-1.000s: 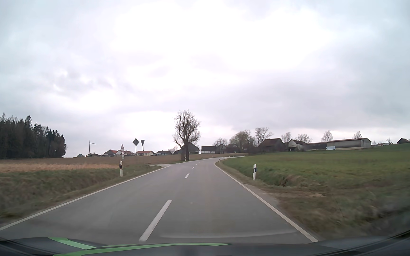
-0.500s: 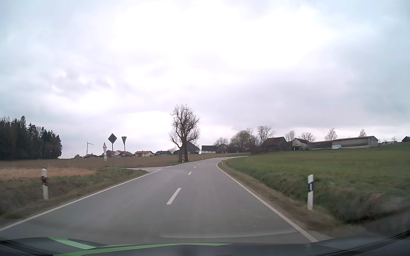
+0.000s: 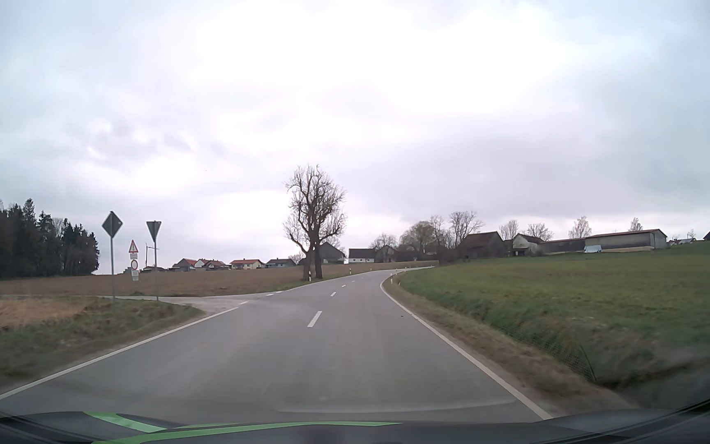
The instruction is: Follow the waypoints while adhering to traffic rules and regulations
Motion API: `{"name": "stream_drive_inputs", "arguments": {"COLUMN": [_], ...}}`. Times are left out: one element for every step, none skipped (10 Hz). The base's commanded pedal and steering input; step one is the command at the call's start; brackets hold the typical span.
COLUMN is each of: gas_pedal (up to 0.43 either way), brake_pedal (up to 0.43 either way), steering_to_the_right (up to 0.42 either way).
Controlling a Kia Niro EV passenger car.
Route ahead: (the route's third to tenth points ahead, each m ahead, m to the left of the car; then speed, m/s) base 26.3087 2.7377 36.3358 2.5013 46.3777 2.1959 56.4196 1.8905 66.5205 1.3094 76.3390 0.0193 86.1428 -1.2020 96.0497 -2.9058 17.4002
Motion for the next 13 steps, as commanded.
{"name": "stream_drive_inputs", "arguments": {"gas_pedal": [0.311, 0.311, 0.311, 0.311, 0.311, 0.311, 0.311, 0.311, 0.311, 0.311, 0.311, 0.311, 0.299], "brake_pedal": [0.0, 0.0, 0.0, 0.0, 0.0, 0.0, 0.0, 0.0, 0.0, 0.0, 0.0, 0.0, 0.0], "steering_to_the_right": [0.0, 0.0, 0.0, 0.0, 0.0, 0.0, 0.0, 0.001, 0.003, 0.007, 0.01, 0.012, 0.013]}}
